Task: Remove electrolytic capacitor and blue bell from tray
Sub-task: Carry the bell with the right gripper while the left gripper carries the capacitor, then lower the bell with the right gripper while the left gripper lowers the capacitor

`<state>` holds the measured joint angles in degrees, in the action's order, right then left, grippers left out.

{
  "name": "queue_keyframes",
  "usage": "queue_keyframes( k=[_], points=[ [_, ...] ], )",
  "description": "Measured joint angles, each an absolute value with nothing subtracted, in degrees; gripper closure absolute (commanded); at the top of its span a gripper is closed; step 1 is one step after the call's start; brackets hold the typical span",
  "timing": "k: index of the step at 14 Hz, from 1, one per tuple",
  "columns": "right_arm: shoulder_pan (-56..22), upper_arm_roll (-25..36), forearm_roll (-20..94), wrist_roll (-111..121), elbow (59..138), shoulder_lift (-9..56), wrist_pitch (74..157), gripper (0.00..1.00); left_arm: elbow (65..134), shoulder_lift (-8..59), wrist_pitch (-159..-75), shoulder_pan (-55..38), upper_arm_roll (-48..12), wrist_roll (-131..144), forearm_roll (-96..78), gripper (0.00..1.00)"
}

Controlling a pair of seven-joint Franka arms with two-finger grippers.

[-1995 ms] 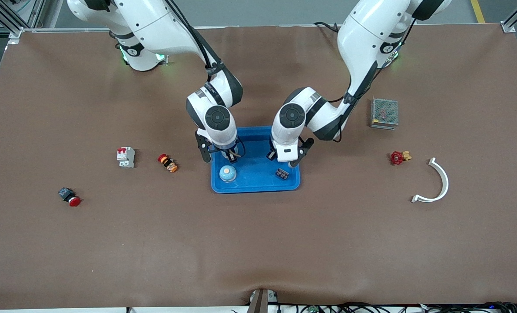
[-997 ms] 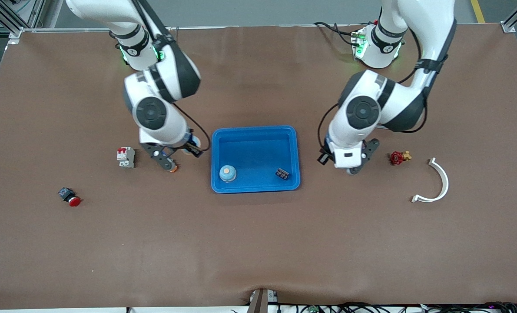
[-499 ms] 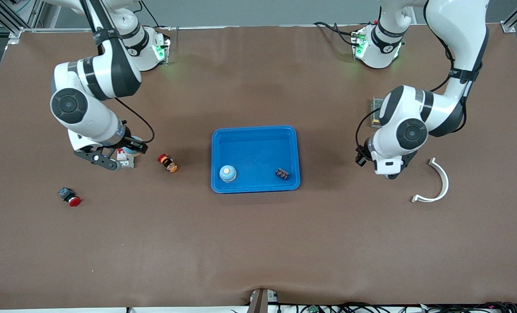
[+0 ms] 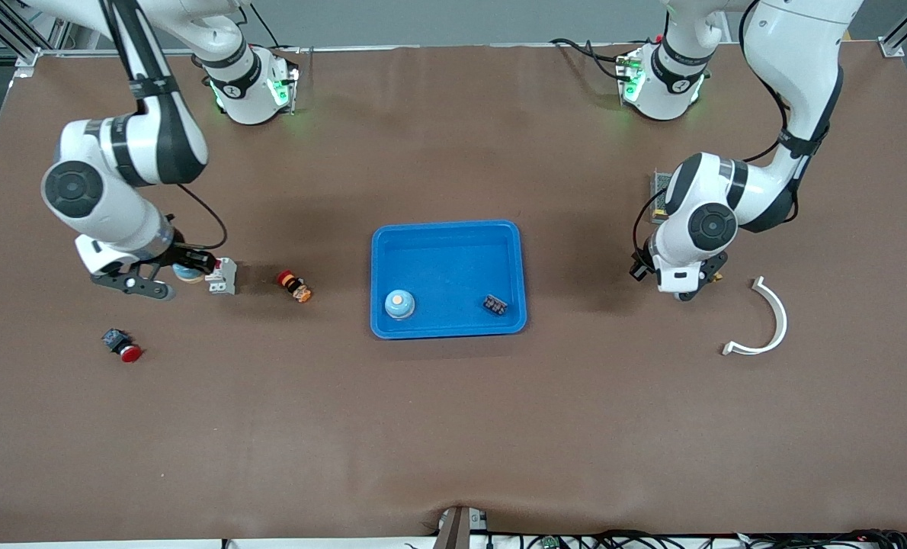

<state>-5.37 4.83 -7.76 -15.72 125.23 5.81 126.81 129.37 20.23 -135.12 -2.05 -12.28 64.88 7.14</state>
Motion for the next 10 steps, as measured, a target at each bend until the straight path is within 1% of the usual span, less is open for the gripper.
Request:
queue_keyframes(
  k=[4, 6, 9, 10],
  points=[
    [4.18, 4.92, -8.64, -2.55, 126.26, 6.41, 131.07, 1.0, 130.39, 20.79, -136.38, 0.06, -12.24, 64.87, 8.94, 1.0],
    [6.16, 4.9, -10.84, -1.32, 126.92, 7.94, 132.72, 1.0, 130.58, 21.15, -136.64, 1.91, -12.22, 64.86, 10.01, 1.0],
    [6.52, 4.82, -11.48, -1.19, 127.24, 11.56, 135.5, 1.0, 130.62, 21.49, -137.03, 2.75, -12.39, 64.71, 10.05, 1.0],
    [6.59, 4.82, -11.53, -1.19, 127.26, 12.78, 136.9, 1.0, 130.63, 21.48, -137.04, 2.75, -12.39, 64.71, 10.05, 0.92]
  ],
)
